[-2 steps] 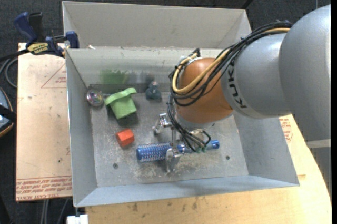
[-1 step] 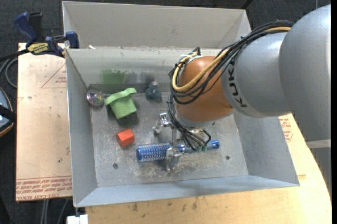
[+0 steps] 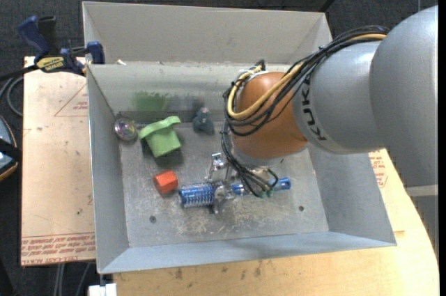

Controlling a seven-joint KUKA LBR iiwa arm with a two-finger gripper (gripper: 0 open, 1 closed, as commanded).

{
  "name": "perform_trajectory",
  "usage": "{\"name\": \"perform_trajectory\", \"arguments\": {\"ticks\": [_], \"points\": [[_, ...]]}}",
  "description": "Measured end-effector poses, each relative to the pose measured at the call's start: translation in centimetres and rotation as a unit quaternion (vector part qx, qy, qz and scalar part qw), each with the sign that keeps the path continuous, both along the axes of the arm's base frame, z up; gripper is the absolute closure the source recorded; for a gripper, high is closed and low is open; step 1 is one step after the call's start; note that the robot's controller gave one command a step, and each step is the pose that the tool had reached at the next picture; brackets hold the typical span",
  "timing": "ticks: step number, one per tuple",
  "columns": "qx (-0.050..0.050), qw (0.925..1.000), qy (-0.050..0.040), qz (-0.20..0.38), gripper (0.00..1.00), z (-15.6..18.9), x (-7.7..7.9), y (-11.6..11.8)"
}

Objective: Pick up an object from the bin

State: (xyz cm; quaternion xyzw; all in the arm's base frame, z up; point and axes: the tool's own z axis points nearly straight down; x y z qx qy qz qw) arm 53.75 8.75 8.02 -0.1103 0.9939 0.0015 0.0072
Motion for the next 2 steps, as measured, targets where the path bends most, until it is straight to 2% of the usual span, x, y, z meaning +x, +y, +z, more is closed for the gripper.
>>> {"name": "perform_trajectory", "arguments": {"ticks": [1,2], "points": [[-0.001,1.0000,0.0052,-0.001,1.00,2.1,0.1,0.0],[-0.001,1.0000,0.0047,-0.002,1.00,6.1,0.1,0.1]]}}
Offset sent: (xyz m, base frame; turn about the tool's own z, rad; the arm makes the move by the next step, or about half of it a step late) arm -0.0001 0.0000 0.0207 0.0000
